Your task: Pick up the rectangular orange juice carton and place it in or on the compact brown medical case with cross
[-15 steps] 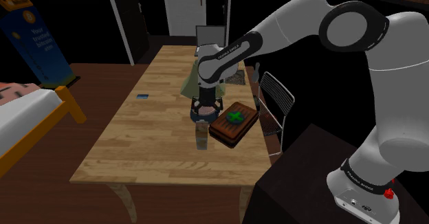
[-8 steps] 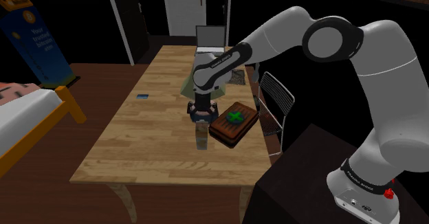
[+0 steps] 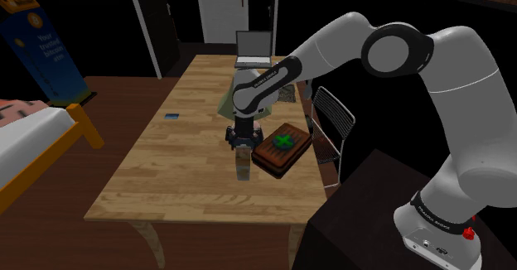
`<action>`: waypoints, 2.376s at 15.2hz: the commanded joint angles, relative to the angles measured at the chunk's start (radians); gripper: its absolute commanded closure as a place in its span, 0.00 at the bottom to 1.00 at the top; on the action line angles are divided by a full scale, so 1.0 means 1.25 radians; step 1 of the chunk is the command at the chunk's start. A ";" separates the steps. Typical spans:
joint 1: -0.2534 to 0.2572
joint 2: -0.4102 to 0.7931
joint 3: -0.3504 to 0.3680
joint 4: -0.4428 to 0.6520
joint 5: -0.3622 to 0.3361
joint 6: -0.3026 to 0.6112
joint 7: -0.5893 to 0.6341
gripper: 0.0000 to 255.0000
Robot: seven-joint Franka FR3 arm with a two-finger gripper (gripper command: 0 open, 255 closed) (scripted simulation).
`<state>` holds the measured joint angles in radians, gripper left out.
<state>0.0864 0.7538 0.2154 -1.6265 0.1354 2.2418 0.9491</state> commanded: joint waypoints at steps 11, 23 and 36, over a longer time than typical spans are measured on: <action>0.001 0.003 0.000 0.003 0.000 -0.001 0.001 1.00; -0.007 -0.079 0.007 -0.006 0.005 -0.073 0.013 1.00; -0.014 -0.157 0.013 0.017 0.011 -0.171 0.030 1.00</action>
<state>0.0684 0.5664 0.2304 -1.6053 0.1478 2.0353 0.9837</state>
